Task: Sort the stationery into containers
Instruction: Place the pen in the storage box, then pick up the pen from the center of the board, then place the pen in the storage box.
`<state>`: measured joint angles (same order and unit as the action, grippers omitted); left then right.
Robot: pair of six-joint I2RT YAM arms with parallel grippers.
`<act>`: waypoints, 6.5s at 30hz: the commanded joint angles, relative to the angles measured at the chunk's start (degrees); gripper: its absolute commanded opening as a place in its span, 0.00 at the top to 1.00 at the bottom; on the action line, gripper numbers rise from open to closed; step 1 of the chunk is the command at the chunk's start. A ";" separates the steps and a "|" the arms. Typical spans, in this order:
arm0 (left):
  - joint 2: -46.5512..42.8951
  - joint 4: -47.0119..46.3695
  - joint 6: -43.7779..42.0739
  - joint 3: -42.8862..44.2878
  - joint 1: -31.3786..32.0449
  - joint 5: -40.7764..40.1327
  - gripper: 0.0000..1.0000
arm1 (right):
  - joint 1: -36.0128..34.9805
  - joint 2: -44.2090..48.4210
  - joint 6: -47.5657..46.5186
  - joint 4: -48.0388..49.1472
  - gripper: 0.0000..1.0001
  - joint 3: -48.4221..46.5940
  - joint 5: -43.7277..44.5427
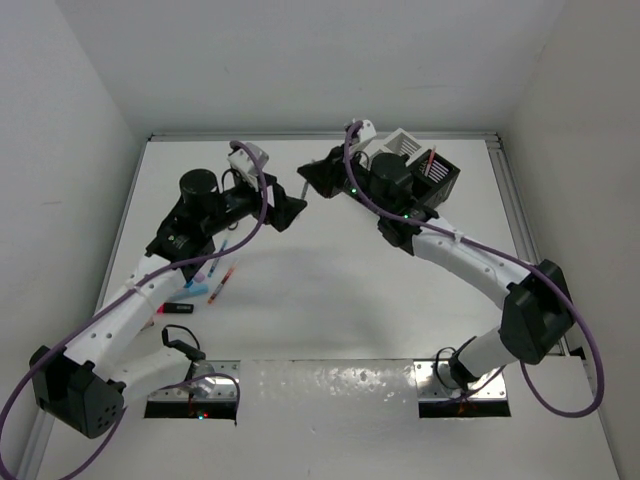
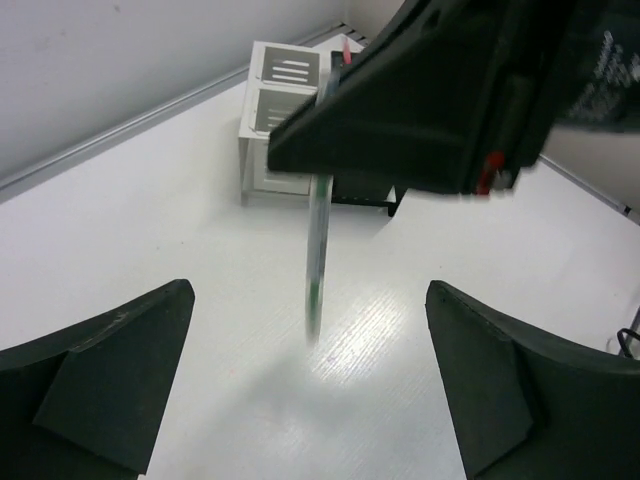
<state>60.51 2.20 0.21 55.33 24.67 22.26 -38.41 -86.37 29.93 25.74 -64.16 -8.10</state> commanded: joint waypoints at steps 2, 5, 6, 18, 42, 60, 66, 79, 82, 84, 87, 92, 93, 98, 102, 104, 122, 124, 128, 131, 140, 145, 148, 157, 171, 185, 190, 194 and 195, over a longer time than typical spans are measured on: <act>-2.33 -4.13 2.60 -1.01 -1.20 -2.48 0.00 | 6.94 4.98 -2.94 -4.63 1.00 -0.79 5.19; -3.56 -3.35 3.05 -2.16 -2.95 -3.18 0.00 | 12.03 6.39 -6.97 -8.06 1.00 -1.58 9.75; -4.08 -2.90 2.35 -2.51 -3.13 -4.32 0.00 | 13.26 6.47 -7.86 -9.29 1.00 -1.84 11.42; -7.43 3.52 3.21 -7.34 -6.82 -13.56 0.00 | 29.97 -6.26 -21.58 -6.24 1.00 -9.22 33.40; -0.57 3.87 2.61 -5.50 -14.56 -12.77 0.00 | 35.86 -21.91 -13.50 3.00 0.88 -2.38 26.64; -4.34 8.34 3.67 -5.41 -14.82 -17.32 0.00 | 36.04 -6.90 -12.09 -10.60 0.34 -2.20 10.16; -0.07 24.49 -7.46 -1.73 -15.79 -21.47 0.20 | 29.64 4.34 -14.02 -20.79 0.35 3.51 2.83; 25.26 40.43 -19.80 8.21 -16.76 -25.68 0.49 | 13.46 9.02 -11.92 -25.12 0.51 13.88 2.74; 30.18 39.38 -21.04 9.27 -15.97 -27.97 0.44 | 11.52 9.81 -12.53 -25.56 0.50 15.11 3.17; 32.47 38.41 -21.21 8.83 -16.05 -29.37 0.42 | 10.56 10.87 -12.79 -25.56 0.49 16.08 4.14; 35.55 35.78 -21.39 7.43 -16.84 -30.78 0.41 | 10.20 12.27 -12.27 -25.39 0.49 17.93 5.02; 41.35 33.22 -21.21 7.16 -18.51 -30.44 0.41 | 9.41 13.94 -11.39 -25.56 0.49 19.69 6.07; 42.05 33.05 -20.69 7.07 -18.77 -30.44 0.42 | 9.06 14.38 -11.48 -25.56 0.49 19.78 6.42; 44.25 31.73 -19.90 5.40 -18.87 -28.77 0.51 | 7.83 16.49 -11.56 -27.41 0.49 20.74 9.05; 43.99 31.29 -19.10 4.35 -18.86 -26.92 0.72 | 7.48 18.07 -11.65 -27.41 0.49 21.18 10.82; 44.08 31.11 -18.58 4.26 -18.86 -26.13 0.84 | 6.95 18.69 -11.48 -27.23 0.49 21.10 11.52; 29.32 44.56 -17.79 26.48 -9.03 -14.62 1.00 | 3.26 16.77 1.43 -14.43 0.42 15.12 6.70; 28.09 44.39 -17.09 28.69 -5.79 -12.25 1.00 | 3.26 15.45 5.65 -7.50 0.37 13.98 5.29; 26.77 42.72 -15.24 30.18 -1.12 -8.29 1.00 | 2.73 10.45 10.84 -0.17 0.33 11.17 3.97; 26.85 43.15 -15.06 31.94 2.04 -7.06 1.00 | 2.03 8.07 12.16 2.65 0.30 9.67 3.00; 27.38 43.77 -14.97 35.28 5.39 -5.12 1.00 | 0.62 4.28 15.94 7.04 0.35 10.46 7.65; 27.20 43.86 -14.71 35.20 6.27 -4.51 1.00 | -0.17 2.35 17.00 7.57 0.40 9.85 10.38; 27.29 43.77 -14.53 35.63 6.89 -4.42 1.00 | -0.43 0.24 17.88 8.19 0.46 8.62 9.51; 28.96 43.16 -14.09 38.89 6.98 -4.86 1.00 | -1.58 -2.58 18.76 8.54 1.00 6.94 8.54; 22.73 41.31 -16.90 23.28 -7.24 -14.69 0.00 | 21.86 -2.13 -8.38 -12.63 1.00 -6.05 21.36; 19.21 38.85 -21.65 3.39 -19.30 -17.87 0.23 | 34.45 -22.44 -21.06 -12.29 1.00 -22.59 34.02; 19.12 38.06 -22.00 2.15 -20.80 -18.31 0.23 | 35.34 -22.53 -18.95 -9.83 1.00 -16.89 34.29; 20.61 37.09 -22.27 1.45 -21.41 -18.13 0.23 | 35.43 -22.70 -16.32 -8.60 1.00 -13.63 33.15; 21.13 36.92 -22.36 1.36 -21.41 -18.30 0.23 | 35.51 -22.62 -15.96 -8.68 1.00 -12.67 33.15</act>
<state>81.97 41.54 -21.04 56.93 3.90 4.03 -3.11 -111.02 12.03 13.45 -78.41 24.60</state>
